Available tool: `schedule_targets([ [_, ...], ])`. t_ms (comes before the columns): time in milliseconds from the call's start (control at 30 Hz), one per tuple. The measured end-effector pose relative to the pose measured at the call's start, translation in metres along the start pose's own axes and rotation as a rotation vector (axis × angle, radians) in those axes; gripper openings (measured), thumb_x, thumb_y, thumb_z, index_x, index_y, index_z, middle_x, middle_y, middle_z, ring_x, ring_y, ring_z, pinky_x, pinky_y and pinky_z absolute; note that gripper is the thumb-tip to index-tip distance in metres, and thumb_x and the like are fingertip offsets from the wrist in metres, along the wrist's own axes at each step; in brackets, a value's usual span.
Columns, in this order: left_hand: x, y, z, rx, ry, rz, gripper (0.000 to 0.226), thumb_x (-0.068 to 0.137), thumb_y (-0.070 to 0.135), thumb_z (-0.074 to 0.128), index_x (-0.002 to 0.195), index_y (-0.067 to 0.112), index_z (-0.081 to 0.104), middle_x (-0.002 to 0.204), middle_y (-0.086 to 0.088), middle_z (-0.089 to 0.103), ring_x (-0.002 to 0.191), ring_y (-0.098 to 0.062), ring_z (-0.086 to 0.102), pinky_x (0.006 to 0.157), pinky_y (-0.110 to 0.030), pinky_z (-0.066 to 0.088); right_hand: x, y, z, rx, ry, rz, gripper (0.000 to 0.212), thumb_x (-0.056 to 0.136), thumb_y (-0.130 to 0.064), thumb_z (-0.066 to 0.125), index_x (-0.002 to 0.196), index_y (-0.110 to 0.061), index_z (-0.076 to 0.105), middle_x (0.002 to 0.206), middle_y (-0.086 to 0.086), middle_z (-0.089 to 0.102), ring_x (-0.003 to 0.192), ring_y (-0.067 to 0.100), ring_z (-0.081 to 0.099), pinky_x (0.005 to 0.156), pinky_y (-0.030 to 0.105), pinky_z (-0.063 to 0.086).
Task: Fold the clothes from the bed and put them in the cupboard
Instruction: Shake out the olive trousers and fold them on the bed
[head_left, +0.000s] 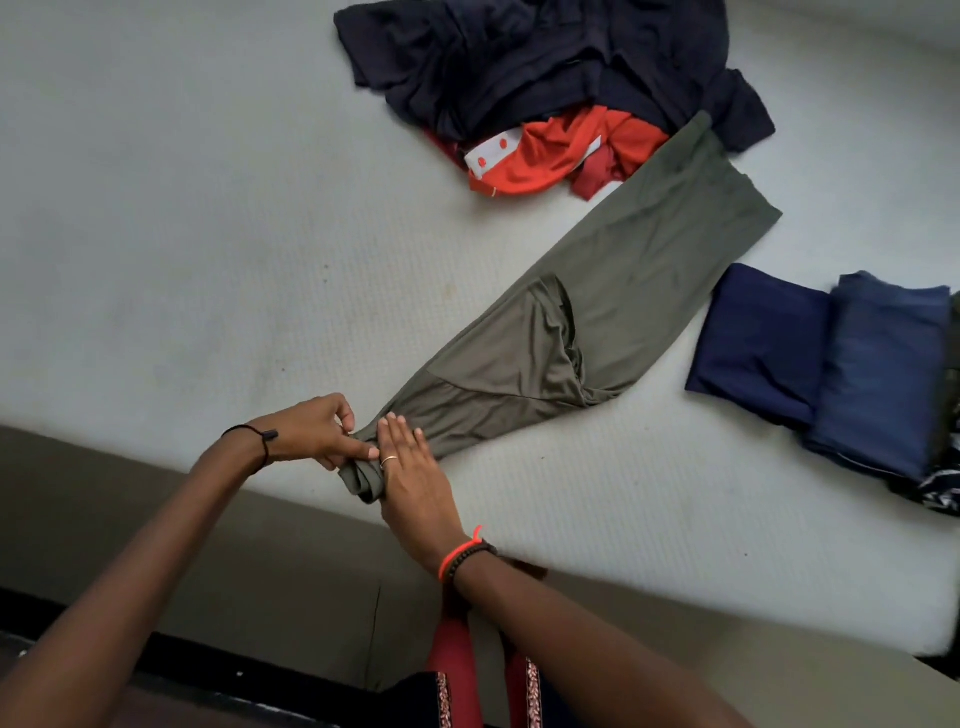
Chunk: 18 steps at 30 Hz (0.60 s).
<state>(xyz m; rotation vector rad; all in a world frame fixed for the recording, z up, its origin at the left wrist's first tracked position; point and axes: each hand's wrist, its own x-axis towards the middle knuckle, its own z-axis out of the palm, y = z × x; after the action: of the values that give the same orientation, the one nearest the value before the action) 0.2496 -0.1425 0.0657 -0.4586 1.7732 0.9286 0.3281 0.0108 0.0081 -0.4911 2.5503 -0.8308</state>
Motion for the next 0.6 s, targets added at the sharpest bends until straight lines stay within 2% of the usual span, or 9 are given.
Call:
schedule_targets([
  [100,-0.01,0.008,-0.008,0.101,-0.094,-0.011,0.034,0.08,0.031,0.072,0.095,0.011,0.049,0.074,-0.002,0.073,0.068,-0.01,0.07,0.068,-0.023,0.052,-0.019,-0.008,-0.001,0.11,-0.019,0.033,0.068,0.079,0.007,0.04,0.144,0.007,0.025,0.152,0.023,0.026,0.144,0.031,0.021,0.119,0.043,0.006],
  [167,-0.012,0.01,-0.009,0.198,-0.012,0.088,0.028,0.085,0.041,0.063,0.099,0.017,0.055,0.082,0.003,0.074,0.078,-0.008,0.07,0.076,-0.026,0.05,-0.032,-0.012,0.001,0.15,-0.065,0.055,0.071,0.079,0.01,0.043,0.146,0.005,0.019,0.155,0.021,0.019,0.146,0.03,0.014,0.119,0.044,0.002],
  [233,-0.009,0.015,-0.001,0.25,0.132,0.273,0.024,0.089,0.046,0.052,0.101,0.026,0.061,0.096,0.011,0.071,0.094,-0.004,0.065,0.085,-0.025,0.046,-0.047,-0.016,0.003,0.191,-0.096,0.089,0.07,0.08,0.013,0.041,0.146,0.005,0.02,0.154,0.021,0.02,0.145,0.03,0.015,0.119,0.045,0.004],
  [300,-0.004,0.018,0.017,0.211,0.099,0.445,0.029,0.092,0.05,0.045,0.101,0.034,0.066,0.107,0.018,0.067,0.106,0.002,0.058,0.093,-0.023,0.042,-0.065,-0.024,0.003,0.245,-0.152,0.119,0.075,0.078,0.014,0.038,0.148,0.001,0.015,0.157,0.016,0.015,0.147,0.023,0.01,0.119,0.034,-0.006],
  [367,0.005,0.016,0.038,0.207,-0.021,0.516,0.042,0.091,0.061,0.039,0.099,0.034,0.07,0.109,0.02,0.067,0.108,0.004,0.057,0.1,-0.026,0.042,-0.083,-0.033,0.002,0.353,-0.228,0.136,0.081,0.076,0.014,0.037,0.15,-0.003,0.01,0.159,0.009,0.01,0.147,0.013,0.003,0.118,0.024,-0.011],
  [467,0.021,0.007,0.066,0.129,-0.207,0.401,0.054,0.093,0.059,0.034,0.096,0.023,0.074,0.098,0.008,0.073,0.101,-0.004,0.065,0.106,-0.036,0.04,-0.101,-0.043,-0.008,0.583,-0.256,0.235,0.08,0.073,0.012,0.035,0.149,-0.005,0.019,0.156,0.002,0.018,0.144,0.004,0.008,0.117,0.016,-0.003],
  [533,0.034,-0.003,0.075,0.066,-0.261,0.306,0.06,0.094,0.058,0.028,0.096,0.019,0.073,0.094,0.003,0.074,0.102,-0.007,0.065,0.111,-0.039,0.032,-0.098,-0.036,-0.023,0.745,-0.189,0.349,0.074,0.069,0.008,0.035,0.142,-0.006,0.041,0.145,0.0,0.042,0.136,0.001,0.033,0.115,0.015,0.018],
  [600,0.041,-0.008,0.078,0.071,-0.218,0.256,0.069,0.093,0.065,0.019,0.097,0.024,0.074,0.097,-0.004,0.074,0.107,-0.017,0.062,0.107,-0.042,0.032,-0.084,-0.014,-0.042,0.858,-0.108,0.417,0.052,0.074,0.002,0.042,0.122,-0.005,0.061,0.123,-0.002,0.062,0.11,-0.006,0.055,0.1,0.014,0.04],
])
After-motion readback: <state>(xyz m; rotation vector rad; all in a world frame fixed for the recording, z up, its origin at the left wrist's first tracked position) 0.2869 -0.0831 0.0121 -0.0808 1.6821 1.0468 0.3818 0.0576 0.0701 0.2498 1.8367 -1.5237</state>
